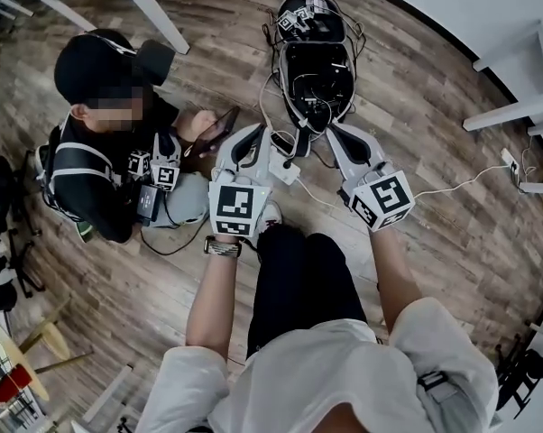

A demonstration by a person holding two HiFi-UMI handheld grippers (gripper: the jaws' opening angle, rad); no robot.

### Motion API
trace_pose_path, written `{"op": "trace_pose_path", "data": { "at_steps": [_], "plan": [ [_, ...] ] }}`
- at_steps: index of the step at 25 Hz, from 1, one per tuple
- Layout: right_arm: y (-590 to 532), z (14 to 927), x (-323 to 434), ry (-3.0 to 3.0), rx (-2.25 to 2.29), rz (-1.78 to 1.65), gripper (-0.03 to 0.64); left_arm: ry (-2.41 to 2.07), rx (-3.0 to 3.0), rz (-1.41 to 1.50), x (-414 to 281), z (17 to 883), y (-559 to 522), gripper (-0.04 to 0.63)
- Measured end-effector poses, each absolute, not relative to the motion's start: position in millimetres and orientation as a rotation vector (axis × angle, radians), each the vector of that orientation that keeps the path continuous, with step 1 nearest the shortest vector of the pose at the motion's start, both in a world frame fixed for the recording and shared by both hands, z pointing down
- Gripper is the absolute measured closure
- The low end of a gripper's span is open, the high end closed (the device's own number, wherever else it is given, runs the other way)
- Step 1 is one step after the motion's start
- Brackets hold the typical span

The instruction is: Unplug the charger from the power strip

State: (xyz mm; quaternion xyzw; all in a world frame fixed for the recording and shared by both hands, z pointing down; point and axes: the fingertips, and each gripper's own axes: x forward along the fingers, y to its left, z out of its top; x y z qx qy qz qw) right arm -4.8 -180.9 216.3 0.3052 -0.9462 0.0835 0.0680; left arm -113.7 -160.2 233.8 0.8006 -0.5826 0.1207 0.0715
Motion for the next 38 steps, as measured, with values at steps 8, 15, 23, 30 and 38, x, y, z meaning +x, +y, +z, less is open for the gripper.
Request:
{"op": "trace_pose_path", "data": {
  "at_steps": [8,15,23,30,38],
  "plan": [
    [-199.5,338.2,-20.9,-2.883,0.928,0.231,0.615,-1.778,2.461,0.37,-124.0,342.6,-179.4,0.591],
    [-196.4,429.1,-17.4,-2.892,0.924,0.241,0.615,-1.729,2.454,0.373,-118.9,443.6,-170.5,0.591],
    [-189.7,516.6,-7.2,-2.859,0.879,0.286,0.615,-1.692,2.415,0.348,-117.9,529.8,-162.6,0.591],
    [-180.8,582.9,-17.5,-2.889,0.687,0.377,0.615,-1.644,2.404,0.401,-116.7,604.2,-163.0,0.591],
    [-176.7,665.8,-18.0,-2.821,0.675,0.458,0.615,-1.552,2.381,0.441,-100.6,683.9,-146.0,0.55]
  ]
}}
